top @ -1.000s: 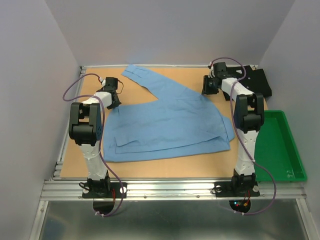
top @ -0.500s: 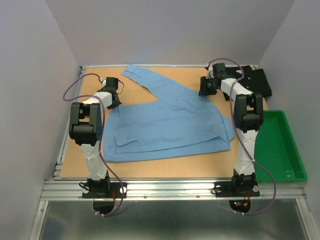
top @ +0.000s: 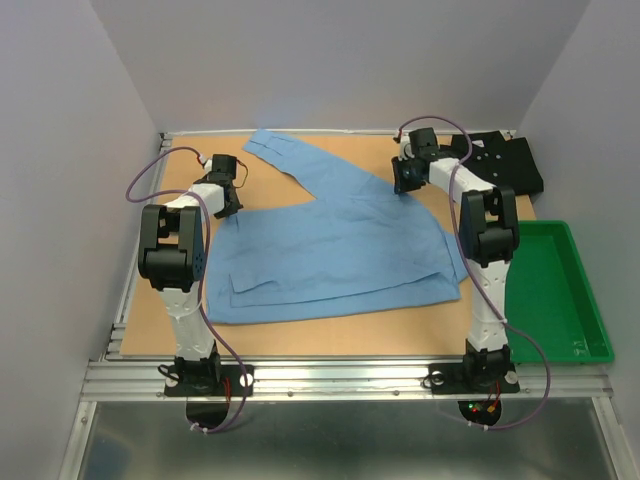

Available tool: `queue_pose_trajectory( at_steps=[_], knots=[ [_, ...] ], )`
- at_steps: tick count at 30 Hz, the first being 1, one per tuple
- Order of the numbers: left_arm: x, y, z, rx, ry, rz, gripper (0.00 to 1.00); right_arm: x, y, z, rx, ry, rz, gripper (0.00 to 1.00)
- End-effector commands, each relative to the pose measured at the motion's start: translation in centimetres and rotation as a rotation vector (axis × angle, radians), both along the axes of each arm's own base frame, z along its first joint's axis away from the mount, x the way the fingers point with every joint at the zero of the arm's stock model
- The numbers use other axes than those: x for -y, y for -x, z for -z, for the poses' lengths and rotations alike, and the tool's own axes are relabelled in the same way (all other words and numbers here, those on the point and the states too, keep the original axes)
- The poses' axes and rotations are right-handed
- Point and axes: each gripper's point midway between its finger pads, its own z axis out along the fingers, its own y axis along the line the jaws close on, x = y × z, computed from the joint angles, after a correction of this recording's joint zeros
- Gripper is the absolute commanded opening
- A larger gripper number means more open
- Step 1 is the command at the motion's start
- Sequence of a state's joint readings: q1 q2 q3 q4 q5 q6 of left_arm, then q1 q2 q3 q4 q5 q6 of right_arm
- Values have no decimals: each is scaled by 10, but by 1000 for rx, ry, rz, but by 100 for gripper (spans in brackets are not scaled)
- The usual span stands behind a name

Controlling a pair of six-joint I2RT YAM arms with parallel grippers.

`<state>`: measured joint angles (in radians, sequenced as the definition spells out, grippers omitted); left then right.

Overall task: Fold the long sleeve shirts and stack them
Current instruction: Fold the shirt

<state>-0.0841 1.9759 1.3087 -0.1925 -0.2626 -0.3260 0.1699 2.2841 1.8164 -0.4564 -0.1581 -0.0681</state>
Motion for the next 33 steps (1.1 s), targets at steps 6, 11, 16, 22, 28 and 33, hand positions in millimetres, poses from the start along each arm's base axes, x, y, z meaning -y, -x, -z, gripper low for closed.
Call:
queue_pose_trajectory(
  at_steps=[6, 11, 16, 22, 28, 33],
  knots=[
    [-7, 34, 24, -131, -39, -23, 0, 19, -14, 1, 40, 124, 39, 1],
    [-16, 32, 6, -77, -58, -61, 0, 19, -35, -39, 130, 98, 68, 1],
    [-29, 30, -16, -9, -57, -122, 0, 12, -43, -74, 196, 54, 60, 1],
    [-36, 27, -28, 31, -50, -159, 0, 8, -40, -91, 219, 15, 55, 1],
    [-40, 35, -53, 105, -48, -193, 0, 7, -29, -97, 221, -15, 57, 0],
    [-48, 63, -64, 136, -67, -244, 0, 10, -17, -106, 235, -18, 68, 1]
  ],
)
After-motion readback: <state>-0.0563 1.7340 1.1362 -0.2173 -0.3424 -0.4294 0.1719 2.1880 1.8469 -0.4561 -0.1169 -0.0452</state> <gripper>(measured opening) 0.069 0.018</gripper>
